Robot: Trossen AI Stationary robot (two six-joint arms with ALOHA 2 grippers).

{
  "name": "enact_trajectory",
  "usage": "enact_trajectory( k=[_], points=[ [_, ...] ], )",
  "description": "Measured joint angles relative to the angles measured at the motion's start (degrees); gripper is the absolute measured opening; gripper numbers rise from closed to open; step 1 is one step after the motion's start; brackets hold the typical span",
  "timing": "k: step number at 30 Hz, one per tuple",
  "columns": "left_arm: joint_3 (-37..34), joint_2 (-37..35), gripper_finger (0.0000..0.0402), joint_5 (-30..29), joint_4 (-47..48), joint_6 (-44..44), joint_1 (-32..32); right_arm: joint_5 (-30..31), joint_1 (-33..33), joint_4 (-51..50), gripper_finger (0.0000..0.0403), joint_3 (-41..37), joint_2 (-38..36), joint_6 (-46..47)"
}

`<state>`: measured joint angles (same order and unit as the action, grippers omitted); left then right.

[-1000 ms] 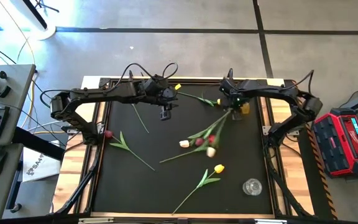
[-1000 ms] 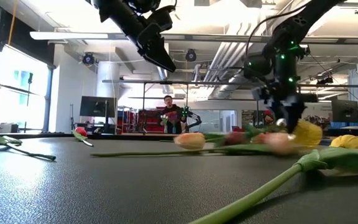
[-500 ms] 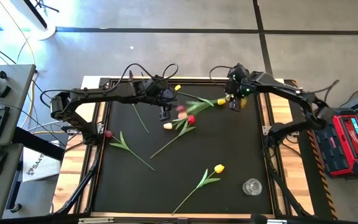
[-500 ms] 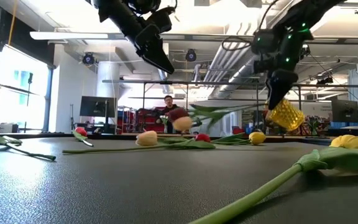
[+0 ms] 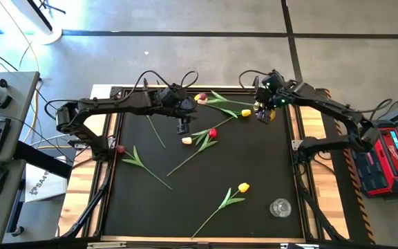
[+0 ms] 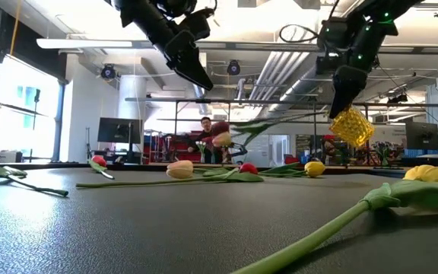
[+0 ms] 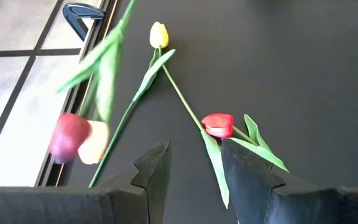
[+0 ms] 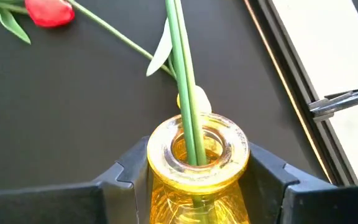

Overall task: Sort flowers into vase by color
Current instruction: Adjust the yellow flower vase

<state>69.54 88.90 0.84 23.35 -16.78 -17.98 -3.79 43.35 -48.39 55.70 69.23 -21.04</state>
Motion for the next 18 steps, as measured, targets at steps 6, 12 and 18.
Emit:
enact_trajectory(
  k=[6, 12, 18],
  points=[
    [0.00, 0.00, 0.0133, 0.00, 0.00, -0.28, 0.00, -2.57, 0.00, 2.18, 0.0163, -0.07, -2.48, 3.81],
    [-0.01, 0.00, 0.0133, -0.01, -0.42, 0.90, 0.00, -3.57, 0.00, 8.83, 0.0163, -1.68, -6.81, 7.39],
    [-0.04, 0.02, 0.0133, 2.67, -10.52, 9.74, -0.02, -4.63, 0.00, 17.18, 0.0163, -5.85, -12.40, 12.26]
  ],
)
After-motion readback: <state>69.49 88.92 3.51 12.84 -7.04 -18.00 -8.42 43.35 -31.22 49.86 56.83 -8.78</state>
